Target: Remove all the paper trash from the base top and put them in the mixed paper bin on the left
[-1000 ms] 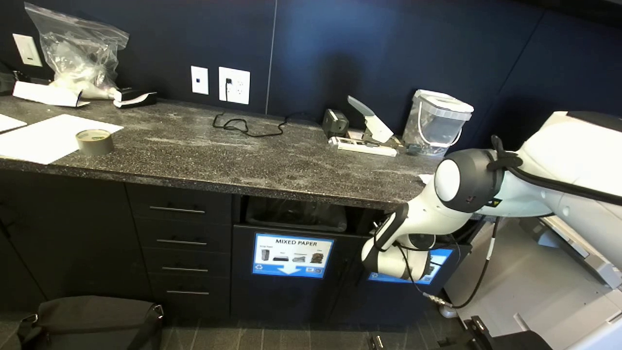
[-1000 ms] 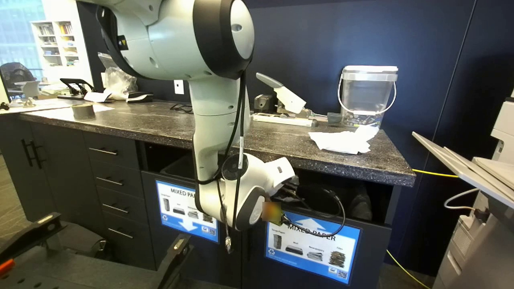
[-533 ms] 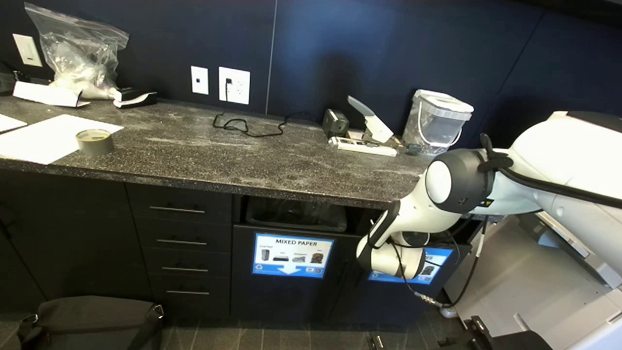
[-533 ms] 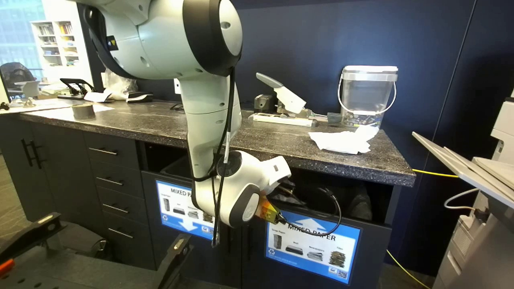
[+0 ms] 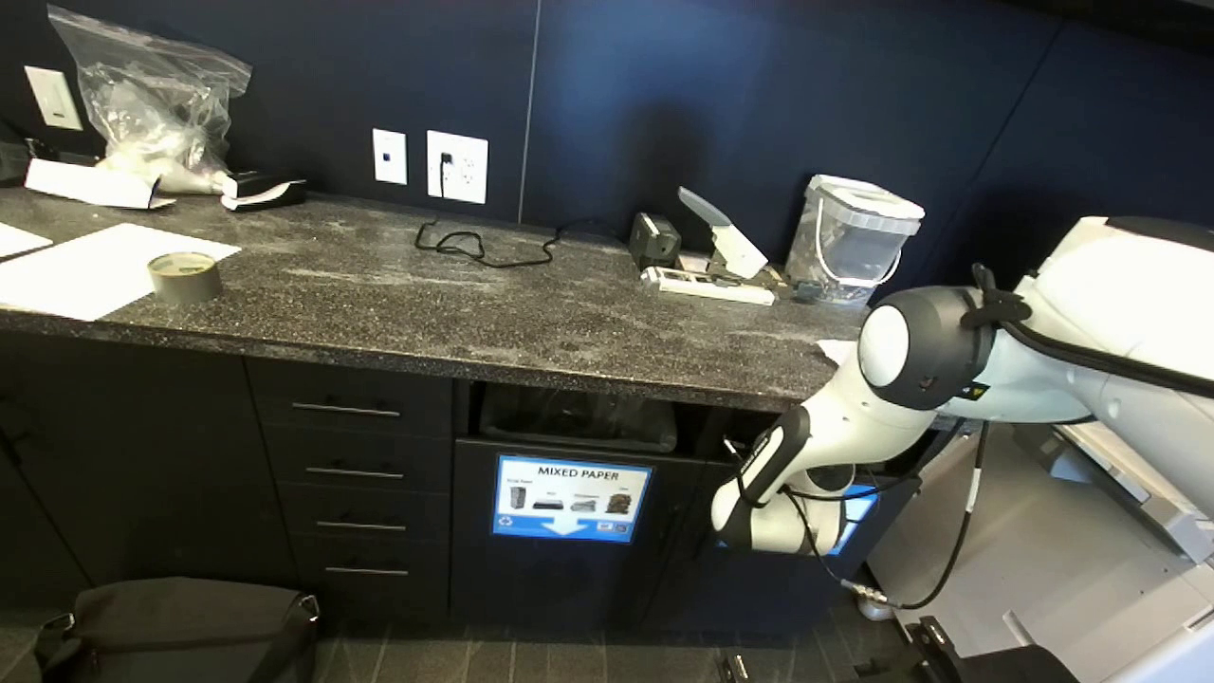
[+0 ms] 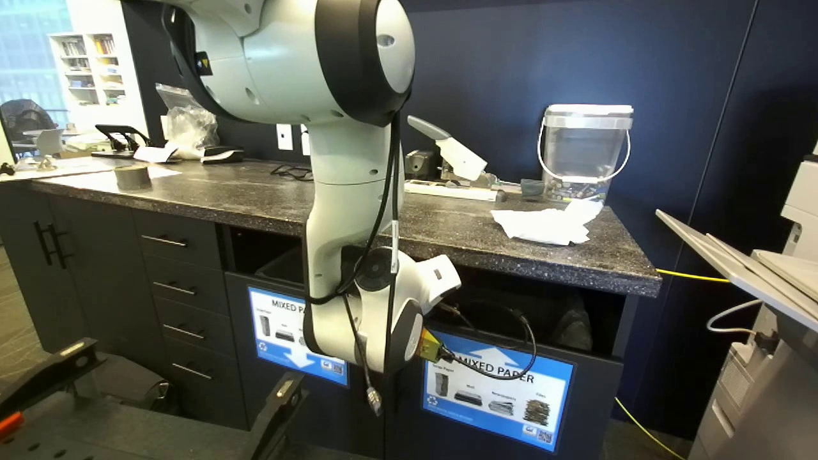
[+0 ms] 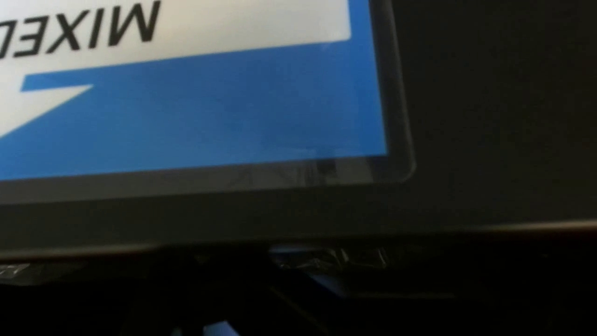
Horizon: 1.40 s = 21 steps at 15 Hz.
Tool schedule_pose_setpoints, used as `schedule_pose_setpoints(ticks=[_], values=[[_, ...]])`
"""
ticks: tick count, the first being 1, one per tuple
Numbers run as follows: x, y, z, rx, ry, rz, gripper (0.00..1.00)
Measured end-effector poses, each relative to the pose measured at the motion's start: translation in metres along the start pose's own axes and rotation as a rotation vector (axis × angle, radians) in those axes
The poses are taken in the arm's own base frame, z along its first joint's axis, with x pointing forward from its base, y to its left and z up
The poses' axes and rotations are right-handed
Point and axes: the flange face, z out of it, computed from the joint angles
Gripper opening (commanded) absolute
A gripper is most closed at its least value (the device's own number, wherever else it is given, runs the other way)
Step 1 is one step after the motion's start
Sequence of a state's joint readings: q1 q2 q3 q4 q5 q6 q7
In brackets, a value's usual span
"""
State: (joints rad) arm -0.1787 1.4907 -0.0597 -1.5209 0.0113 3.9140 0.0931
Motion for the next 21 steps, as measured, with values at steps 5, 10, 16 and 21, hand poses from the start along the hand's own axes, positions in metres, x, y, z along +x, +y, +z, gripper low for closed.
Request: schedule_pose_setpoints(ticks=[5, 10, 16, 21], values=[[0.006, 0.0, -0.009, -0.003, -0.026, -0.044, 1.0], [0.033, -0.002, -0.028, -0.006, -0.066, -0.131, 1.0], [0.041, -0.007, -0.056, 0.035, -0.252, -0.221, 1.0], [0.075, -0.032, -0.094, 0.101, -0.425, -0.3, 1.0]])
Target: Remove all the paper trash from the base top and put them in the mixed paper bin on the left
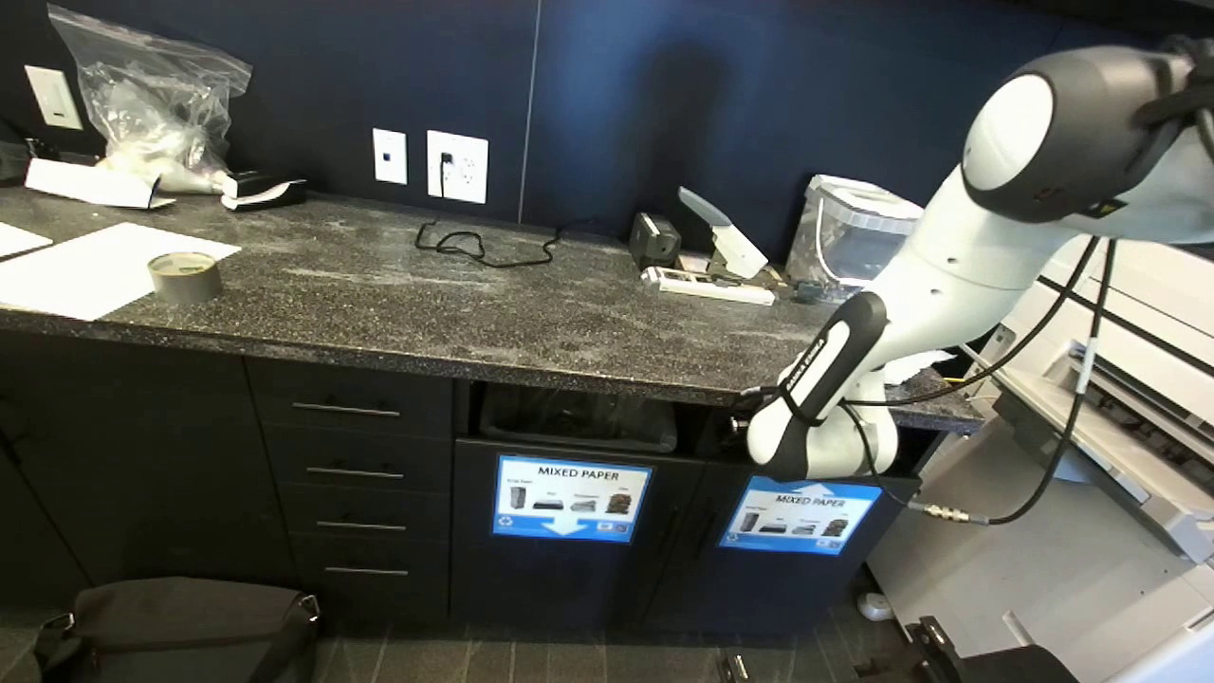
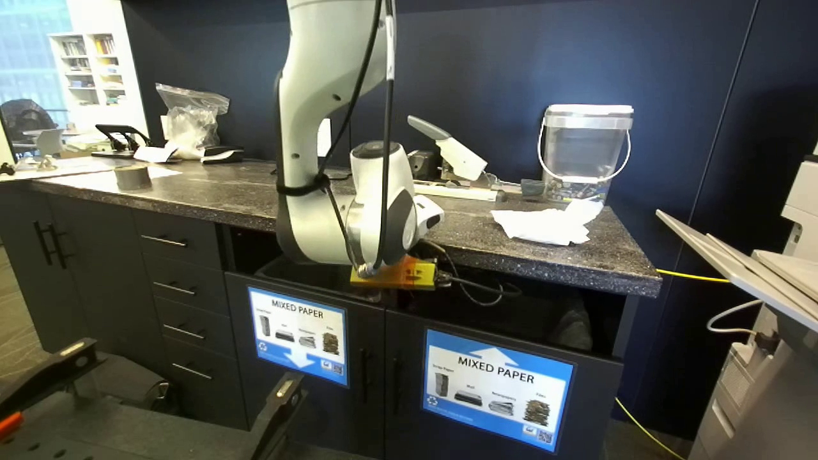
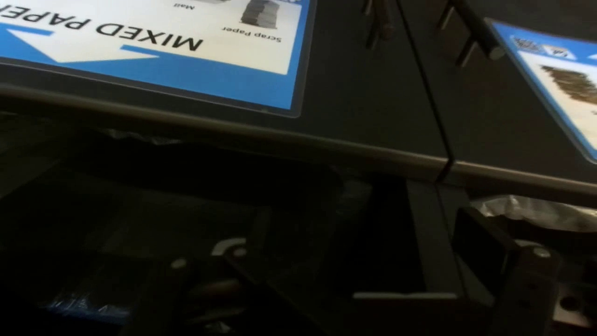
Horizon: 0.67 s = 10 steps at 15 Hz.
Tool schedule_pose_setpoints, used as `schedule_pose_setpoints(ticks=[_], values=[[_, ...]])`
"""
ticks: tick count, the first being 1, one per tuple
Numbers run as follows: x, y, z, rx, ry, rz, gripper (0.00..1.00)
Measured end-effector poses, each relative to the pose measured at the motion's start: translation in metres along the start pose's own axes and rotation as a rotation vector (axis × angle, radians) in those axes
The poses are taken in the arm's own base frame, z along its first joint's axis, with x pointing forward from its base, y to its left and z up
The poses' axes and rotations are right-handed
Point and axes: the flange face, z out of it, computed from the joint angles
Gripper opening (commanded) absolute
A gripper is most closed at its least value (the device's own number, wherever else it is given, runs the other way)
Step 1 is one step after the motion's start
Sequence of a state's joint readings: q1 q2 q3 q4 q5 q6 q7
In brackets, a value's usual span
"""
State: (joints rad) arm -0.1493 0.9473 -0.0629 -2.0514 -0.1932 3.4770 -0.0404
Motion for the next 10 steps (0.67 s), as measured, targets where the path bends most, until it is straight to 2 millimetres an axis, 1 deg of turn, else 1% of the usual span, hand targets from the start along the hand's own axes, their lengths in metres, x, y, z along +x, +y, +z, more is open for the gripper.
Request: schedule_pose_setpoints(ticks=[2, 5, 8, 10], values=[[0.007, 0.0, -0.025, 0.007, -0.084, -0.011, 1.0], [0.017, 0.015, -0.069, 0.011, -0.197, -0.006, 1.0], [0.028, 0.047, -0.118, 0.0, -0.29, 0.028, 1.0], [0.042, 0.07, -0.15, -0.022, -0.321, 0.056, 1.0]])
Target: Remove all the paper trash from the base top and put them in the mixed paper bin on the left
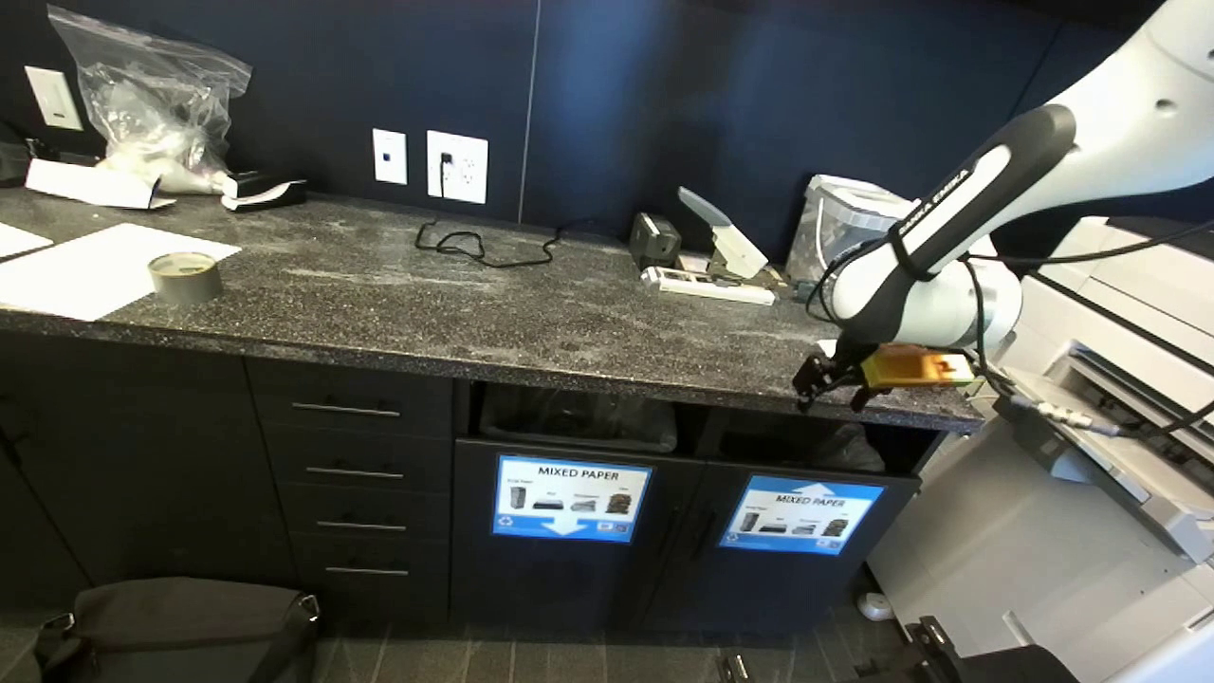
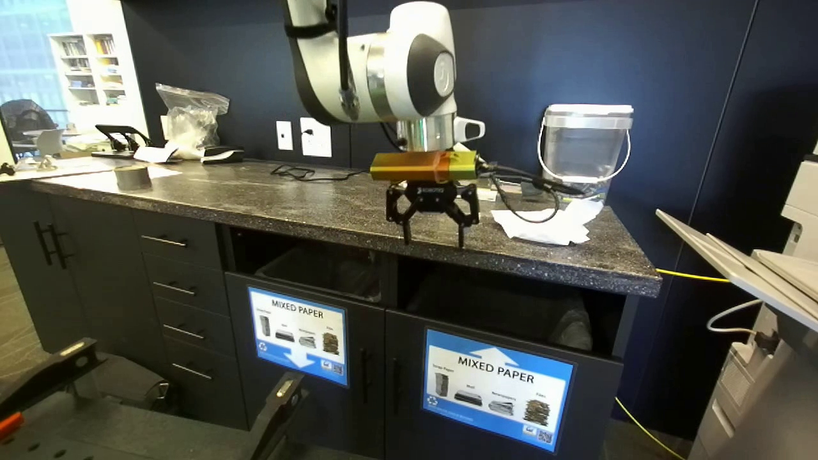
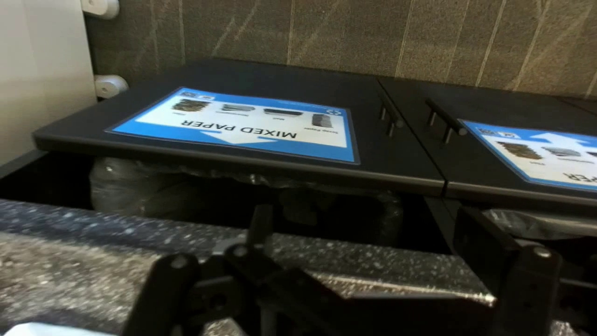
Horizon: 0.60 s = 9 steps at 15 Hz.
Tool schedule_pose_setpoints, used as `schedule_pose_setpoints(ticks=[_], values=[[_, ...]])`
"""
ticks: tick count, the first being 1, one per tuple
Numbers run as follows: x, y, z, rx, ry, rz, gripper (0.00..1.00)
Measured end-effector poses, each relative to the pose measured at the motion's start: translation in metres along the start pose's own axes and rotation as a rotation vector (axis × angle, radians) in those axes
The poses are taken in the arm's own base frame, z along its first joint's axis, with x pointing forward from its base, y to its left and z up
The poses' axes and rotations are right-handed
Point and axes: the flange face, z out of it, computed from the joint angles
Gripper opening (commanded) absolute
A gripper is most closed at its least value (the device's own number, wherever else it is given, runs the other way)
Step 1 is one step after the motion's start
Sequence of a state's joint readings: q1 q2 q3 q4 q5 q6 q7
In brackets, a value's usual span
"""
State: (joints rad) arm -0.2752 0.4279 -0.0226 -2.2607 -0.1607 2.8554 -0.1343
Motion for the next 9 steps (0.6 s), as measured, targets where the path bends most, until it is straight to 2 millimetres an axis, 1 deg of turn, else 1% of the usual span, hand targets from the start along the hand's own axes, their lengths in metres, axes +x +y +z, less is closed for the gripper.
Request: schedule_pose_setpoints(ticks=[2, 4, 6, 9], values=[[0.006, 0.021, -0.033, -0.017, 0.004, 0.039, 1.0], [0.014, 0.038, -0.062, -0.031, 0.035, 0.078, 1.0], [0.024, 0.056, -0.081, -0.057, 0.074, 0.125, 1.0], [0.038, 0.08, -0.095, -0.09, 0.114, 0.205, 1.0]])
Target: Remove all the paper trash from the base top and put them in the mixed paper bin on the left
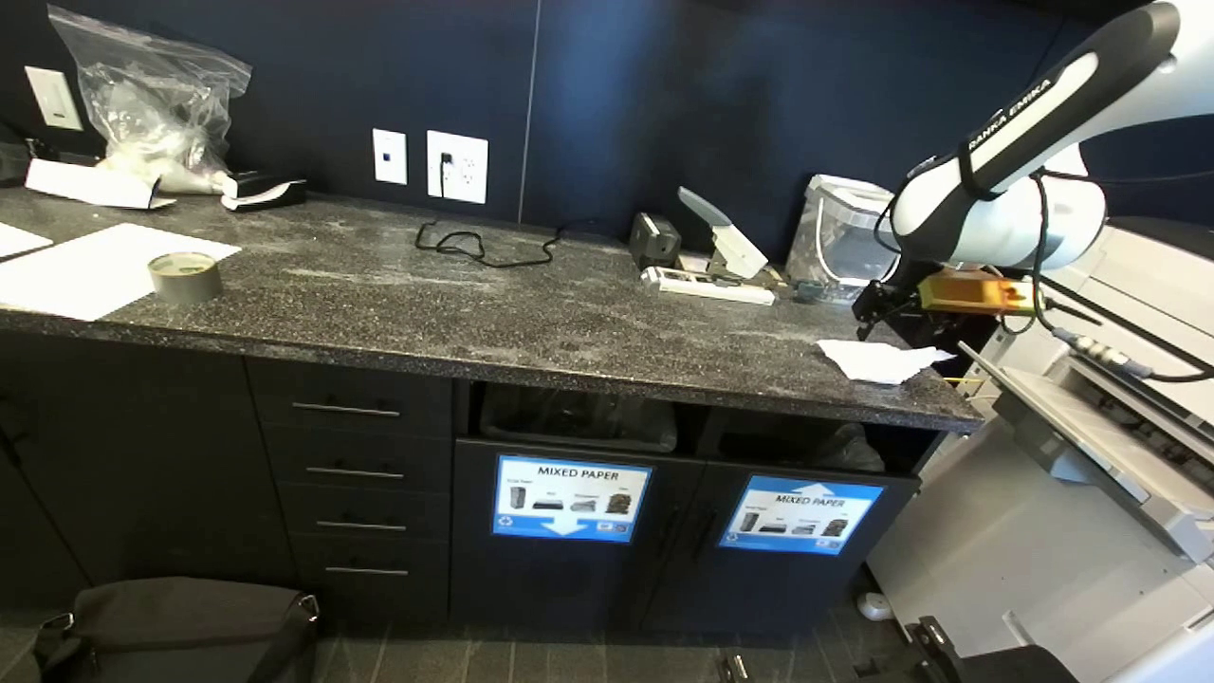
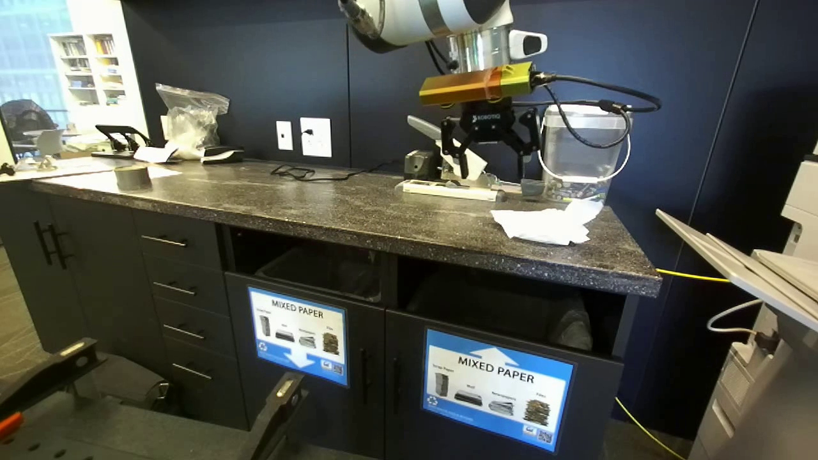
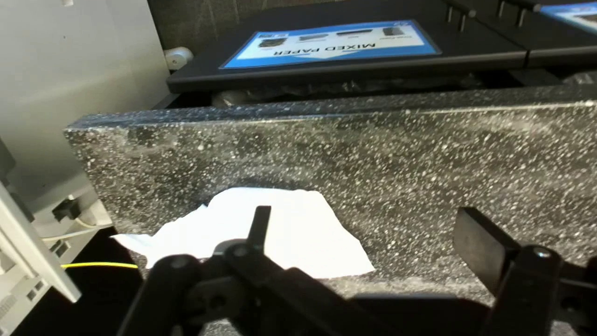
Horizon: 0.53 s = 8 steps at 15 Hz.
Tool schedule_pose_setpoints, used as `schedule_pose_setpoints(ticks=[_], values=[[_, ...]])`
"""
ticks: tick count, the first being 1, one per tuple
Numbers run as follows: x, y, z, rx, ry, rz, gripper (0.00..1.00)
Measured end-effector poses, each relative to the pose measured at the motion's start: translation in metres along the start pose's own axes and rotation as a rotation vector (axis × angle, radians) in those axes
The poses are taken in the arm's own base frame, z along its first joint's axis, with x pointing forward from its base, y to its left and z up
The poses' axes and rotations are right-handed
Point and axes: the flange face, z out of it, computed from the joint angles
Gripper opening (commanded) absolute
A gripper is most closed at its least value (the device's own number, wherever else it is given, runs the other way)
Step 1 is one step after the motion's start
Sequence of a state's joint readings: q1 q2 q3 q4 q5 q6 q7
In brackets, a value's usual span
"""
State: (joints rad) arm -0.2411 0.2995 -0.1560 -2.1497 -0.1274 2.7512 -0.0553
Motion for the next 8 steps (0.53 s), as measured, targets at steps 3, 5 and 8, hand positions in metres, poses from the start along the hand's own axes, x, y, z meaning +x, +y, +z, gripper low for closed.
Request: schedule_pose_setpoints(ticks=[3, 5, 8], values=[[0.017, 0.014, 0.009, -0.041, 0.012, 0.096, 1.0], [0.027, 0.021, 0.025, -0.071, 0.007, 0.18, 1.0], [0.044, 0.027, 0.055, -0.114, -0.024, 0.33, 1.0]])
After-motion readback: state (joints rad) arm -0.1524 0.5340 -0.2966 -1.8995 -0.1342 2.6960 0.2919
